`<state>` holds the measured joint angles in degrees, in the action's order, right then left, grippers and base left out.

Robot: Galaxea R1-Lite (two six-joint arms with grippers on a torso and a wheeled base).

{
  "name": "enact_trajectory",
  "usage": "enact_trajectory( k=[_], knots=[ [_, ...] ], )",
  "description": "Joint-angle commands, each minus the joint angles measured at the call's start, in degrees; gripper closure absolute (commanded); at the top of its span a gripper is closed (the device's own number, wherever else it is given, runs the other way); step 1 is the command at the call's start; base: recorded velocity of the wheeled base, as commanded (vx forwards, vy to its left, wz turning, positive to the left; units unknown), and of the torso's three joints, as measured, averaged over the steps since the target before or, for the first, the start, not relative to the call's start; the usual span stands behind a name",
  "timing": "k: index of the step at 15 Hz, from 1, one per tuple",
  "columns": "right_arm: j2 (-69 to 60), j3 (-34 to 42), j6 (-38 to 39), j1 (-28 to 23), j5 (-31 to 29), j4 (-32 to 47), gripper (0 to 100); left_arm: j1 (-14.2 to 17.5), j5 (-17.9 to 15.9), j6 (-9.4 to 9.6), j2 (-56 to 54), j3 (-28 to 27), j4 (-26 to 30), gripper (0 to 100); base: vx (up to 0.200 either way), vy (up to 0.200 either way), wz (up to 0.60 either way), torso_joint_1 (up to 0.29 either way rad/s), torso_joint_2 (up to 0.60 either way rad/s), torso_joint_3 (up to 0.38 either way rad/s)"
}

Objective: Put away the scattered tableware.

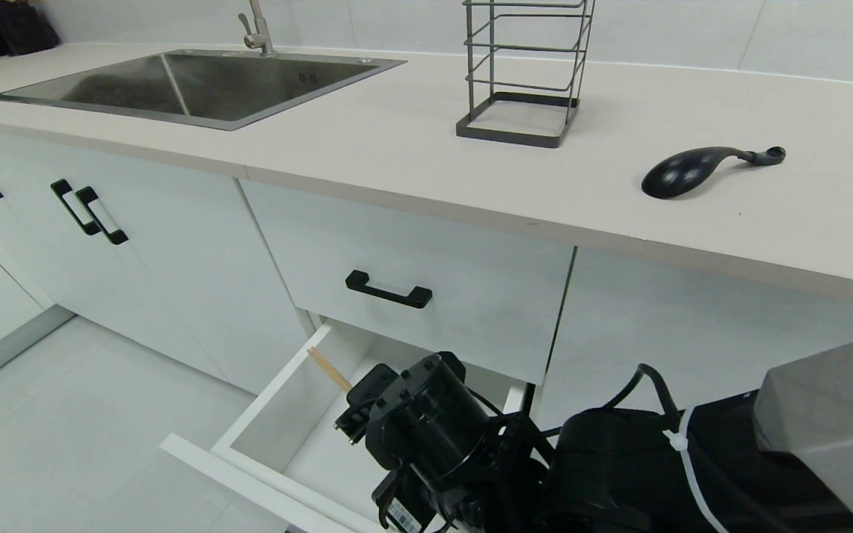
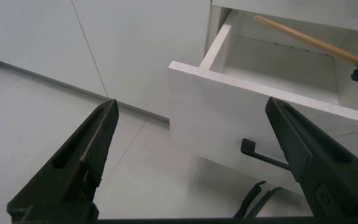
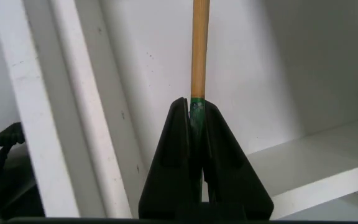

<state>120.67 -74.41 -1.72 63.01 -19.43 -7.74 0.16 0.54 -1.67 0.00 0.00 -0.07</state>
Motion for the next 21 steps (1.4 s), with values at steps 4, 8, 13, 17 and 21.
enact_trajectory(
  k=[4, 8, 13, 17, 21],
  knots=[
    [2.9, -4.8, 0.1, -2.5, -3.3, 5.5, 100, 0.0, 0.0, 0.00, 0.0, 0.0, 0.0, 0, 0.000, 0.000, 0.00, 0.000, 0.00, 0.000],
    [4.7, -5.5, 1.1, -3.1, -6.6, 6.1, 100, 0.0, 0.1, 0.00, 0.0, 0.0, 0.0, 0, 0.000, 0.000, 0.00, 0.000, 0.00, 0.000],
    [8.0, -9.6, 1.1, -3.1, -6.5, 6.1, 100, 0.0, 0.1, 0.00, 0.0, 0.0, 0.0, 0, 0.000, 0.000, 0.00, 0.000, 0.00, 0.000],
    [10.5, -12.4, 1.1, -3.1, -6.6, 7.0, 100, -0.1, 0.0, 0.00, 0.0, 0.0, 0.0, 0, 0.000, 0.000, 0.00, 0.000, 0.00, 0.000],
    [12.4, -14.9, 1.5, -3.1, -6.6, 8.8, 100, 0.0, 0.0, 0.00, 0.0, 0.0, 0.0, 0, 0.000, 0.000, 0.00, 0.000, 0.00, 0.000]
  ],
)
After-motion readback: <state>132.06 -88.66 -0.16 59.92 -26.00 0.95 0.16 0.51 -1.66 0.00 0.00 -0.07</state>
